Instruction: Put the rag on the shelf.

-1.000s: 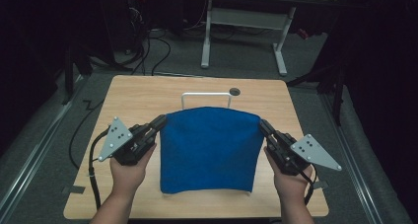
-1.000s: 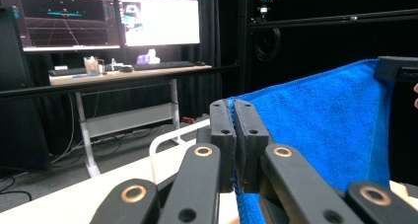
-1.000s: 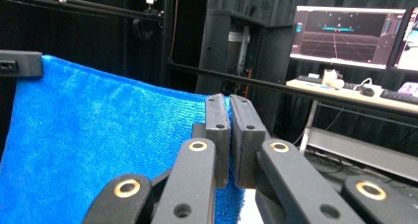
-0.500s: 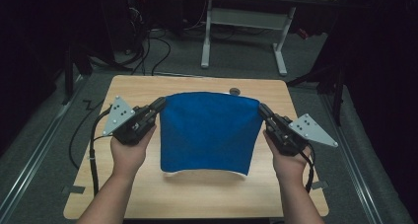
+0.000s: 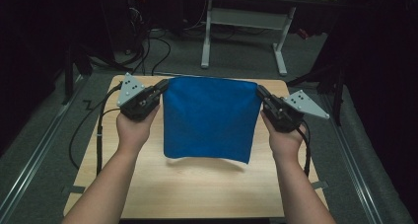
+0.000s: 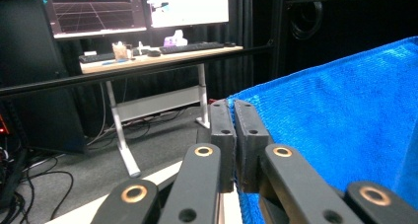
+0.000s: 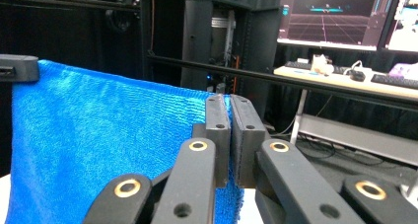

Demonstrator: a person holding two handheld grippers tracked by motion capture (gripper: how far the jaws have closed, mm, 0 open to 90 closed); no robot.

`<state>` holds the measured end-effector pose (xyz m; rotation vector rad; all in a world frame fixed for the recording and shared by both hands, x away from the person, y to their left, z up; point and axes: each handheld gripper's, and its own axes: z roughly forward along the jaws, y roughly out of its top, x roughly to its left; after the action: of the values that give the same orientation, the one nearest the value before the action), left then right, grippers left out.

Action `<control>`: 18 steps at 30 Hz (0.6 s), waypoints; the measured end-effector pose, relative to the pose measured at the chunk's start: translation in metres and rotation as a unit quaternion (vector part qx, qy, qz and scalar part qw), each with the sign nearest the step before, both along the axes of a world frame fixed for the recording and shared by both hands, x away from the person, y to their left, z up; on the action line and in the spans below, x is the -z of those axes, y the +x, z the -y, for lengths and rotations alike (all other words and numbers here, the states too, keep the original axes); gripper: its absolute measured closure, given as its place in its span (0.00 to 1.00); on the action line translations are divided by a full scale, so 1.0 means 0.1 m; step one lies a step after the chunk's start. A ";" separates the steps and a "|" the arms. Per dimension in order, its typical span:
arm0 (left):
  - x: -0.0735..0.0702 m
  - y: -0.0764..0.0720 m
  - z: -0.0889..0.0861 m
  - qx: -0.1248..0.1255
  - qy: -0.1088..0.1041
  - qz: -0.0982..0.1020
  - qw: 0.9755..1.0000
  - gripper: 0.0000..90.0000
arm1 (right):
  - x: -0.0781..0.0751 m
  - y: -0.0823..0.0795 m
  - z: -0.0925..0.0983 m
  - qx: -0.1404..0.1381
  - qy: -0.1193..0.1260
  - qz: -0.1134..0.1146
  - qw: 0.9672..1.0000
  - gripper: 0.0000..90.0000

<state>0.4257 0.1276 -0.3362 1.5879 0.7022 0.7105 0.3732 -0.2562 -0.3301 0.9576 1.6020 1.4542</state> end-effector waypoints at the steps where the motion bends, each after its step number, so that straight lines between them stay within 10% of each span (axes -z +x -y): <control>1: 0.00 0.05 0.00 -0.001 0.003 -0.003 1.000 0.98 | 0.00 0.05 0.00 0.003 0.000 -0.002 1.000 0.98; 18: 0.01 0.77 0.14 -0.036 0.041 -0.030 0.998 0.98 | -0.11 0.77 0.04 0.039 -0.008 -0.032 0.999 0.98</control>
<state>0.5031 0.1138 -0.3370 1.6702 0.7863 0.7559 0.4502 -0.2602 -0.3187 1.0544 1.6015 1.3676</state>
